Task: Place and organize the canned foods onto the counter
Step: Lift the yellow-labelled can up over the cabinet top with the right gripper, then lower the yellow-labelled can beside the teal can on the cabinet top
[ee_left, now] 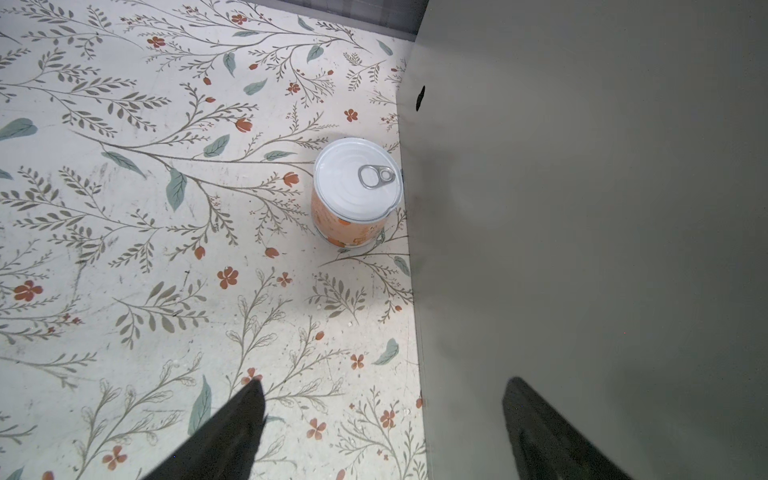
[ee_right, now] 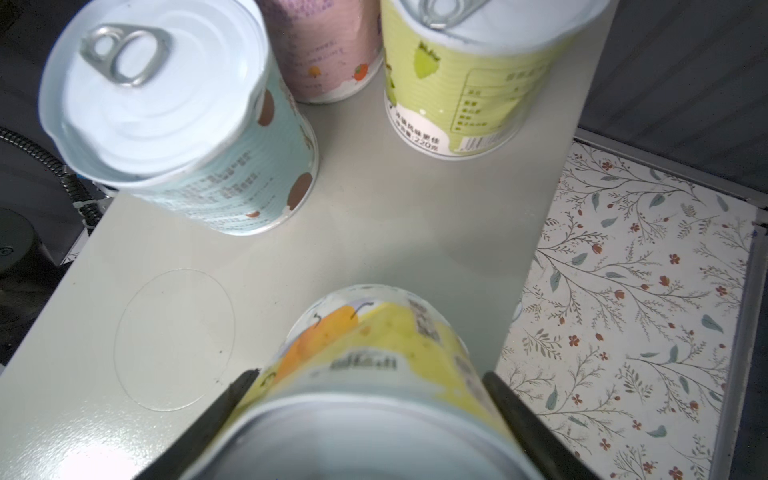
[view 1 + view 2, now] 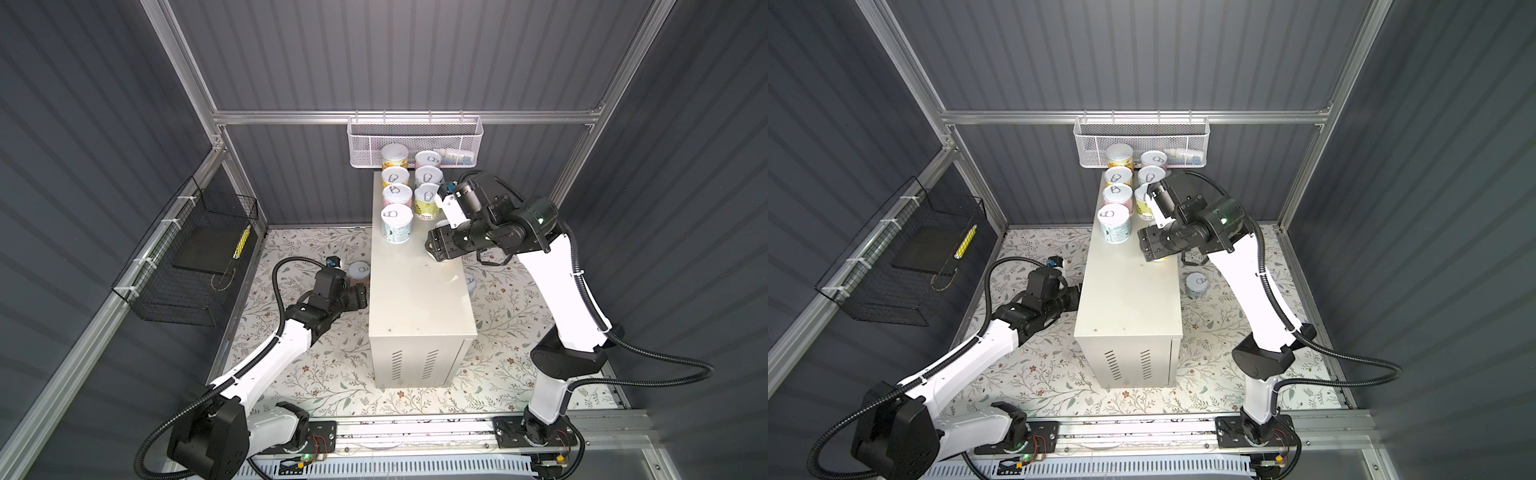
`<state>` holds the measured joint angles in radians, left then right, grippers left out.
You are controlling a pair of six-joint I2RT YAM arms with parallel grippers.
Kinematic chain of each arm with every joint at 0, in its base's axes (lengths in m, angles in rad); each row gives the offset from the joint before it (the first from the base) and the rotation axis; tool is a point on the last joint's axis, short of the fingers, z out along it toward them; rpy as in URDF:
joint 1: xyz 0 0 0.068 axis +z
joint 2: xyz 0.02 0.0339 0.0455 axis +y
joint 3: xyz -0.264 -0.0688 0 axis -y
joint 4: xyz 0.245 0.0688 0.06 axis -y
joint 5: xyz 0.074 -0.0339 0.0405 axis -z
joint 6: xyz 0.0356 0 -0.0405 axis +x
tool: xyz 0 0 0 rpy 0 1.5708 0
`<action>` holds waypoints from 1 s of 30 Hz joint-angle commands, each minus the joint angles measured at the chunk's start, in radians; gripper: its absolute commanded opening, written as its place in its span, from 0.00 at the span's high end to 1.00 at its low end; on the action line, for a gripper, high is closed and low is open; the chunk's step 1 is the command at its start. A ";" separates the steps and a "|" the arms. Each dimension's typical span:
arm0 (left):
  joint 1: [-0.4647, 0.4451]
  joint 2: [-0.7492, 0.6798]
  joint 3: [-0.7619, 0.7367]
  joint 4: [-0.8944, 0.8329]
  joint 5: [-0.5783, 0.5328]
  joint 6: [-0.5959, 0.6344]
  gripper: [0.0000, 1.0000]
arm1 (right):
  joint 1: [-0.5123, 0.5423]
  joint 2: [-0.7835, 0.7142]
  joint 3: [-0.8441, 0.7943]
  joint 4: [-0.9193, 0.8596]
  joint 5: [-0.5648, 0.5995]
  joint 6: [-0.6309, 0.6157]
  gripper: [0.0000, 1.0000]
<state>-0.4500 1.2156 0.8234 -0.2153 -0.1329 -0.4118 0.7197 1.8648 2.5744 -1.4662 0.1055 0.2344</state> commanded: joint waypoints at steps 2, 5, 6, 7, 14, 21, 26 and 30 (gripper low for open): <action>0.005 -0.002 0.004 0.001 0.005 -0.009 0.09 | 0.009 0.032 0.013 -0.002 0.008 -0.007 0.54; 0.005 -0.017 -0.011 0.004 -0.011 -0.012 0.10 | 0.009 0.031 -0.002 0.004 0.016 -0.012 0.44; 0.005 -0.020 -0.013 0.005 -0.014 -0.012 0.10 | 0.009 0.031 -0.003 0.006 0.020 -0.013 0.42; 0.005 -0.023 -0.014 0.004 -0.014 -0.010 0.10 | 0.009 0.032 -0.003 0.007 0.019 -0.014 0.39; 0.006 -0.028 -0.009 -0.006 -0.020 -0.001 0.10 | 0.010 0.027 -0.003 0.025 0.020 -0.022 0.25; 0.005 -0.034 -0.008 -0.012 -0.025 0.004 0.09 | 0.009 0.033 -0.005 0.030 0.017 -0.034 0.18; 0.005 -0.040 -0.008 -0.014 -0.028 0.003 0.09 | 0.009 0.037 -0.005 0.034 0.026 -0.041 0.15; 0.005 -0.043 -0.007 -0.018 -0.031 0.005 0.09 | 0.007 0.034 0.000 0.046 0.033 -0.039 0.13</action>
<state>-0.4500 1.1912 0.8227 -0.2161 -0.1490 -0.4122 0.7235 1.8957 2.5713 -1.4334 0.1215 0.2039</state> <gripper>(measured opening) 0.910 0.870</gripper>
